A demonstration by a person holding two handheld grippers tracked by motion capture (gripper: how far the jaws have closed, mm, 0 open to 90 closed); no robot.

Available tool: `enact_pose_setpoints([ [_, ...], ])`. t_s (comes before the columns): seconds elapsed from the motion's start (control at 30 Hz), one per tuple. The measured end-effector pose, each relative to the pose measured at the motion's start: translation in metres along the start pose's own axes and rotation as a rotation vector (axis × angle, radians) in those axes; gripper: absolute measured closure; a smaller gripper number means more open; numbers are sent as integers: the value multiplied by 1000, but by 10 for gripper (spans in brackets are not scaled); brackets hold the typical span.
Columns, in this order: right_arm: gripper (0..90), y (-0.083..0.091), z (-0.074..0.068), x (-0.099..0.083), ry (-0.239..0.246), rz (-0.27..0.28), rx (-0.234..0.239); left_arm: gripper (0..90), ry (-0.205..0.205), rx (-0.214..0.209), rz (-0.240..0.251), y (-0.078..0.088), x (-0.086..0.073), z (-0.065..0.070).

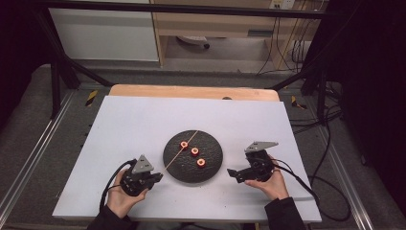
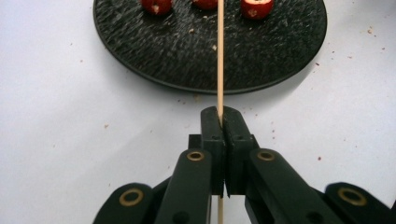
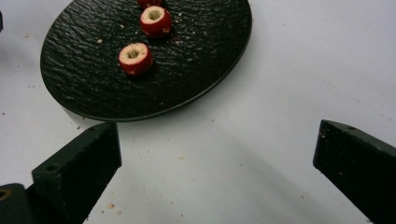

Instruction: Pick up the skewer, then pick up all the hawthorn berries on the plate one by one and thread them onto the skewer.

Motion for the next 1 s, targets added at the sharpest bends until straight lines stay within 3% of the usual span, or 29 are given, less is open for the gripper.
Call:
enact_pose_setpoints([
  [0.7, 25, -20, -27, 32, 16, -52, 14, 886, 13, 13, 30, 7, -14, -9],
  [1.0, 97, -36, -44, 50, 29, -116, 31, 885, 12, 18, 35, 9, -15, -14],
])
Point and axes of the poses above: each handheld gripper's, and its own axes: y roughly backward along the jaws, x roughly out of its top, z roughly to its right, the point moved 9 cm from there along -y, roughly forward along the jaws, and after that the axes turned 6 degrees about -x, right-handed, at the moved point
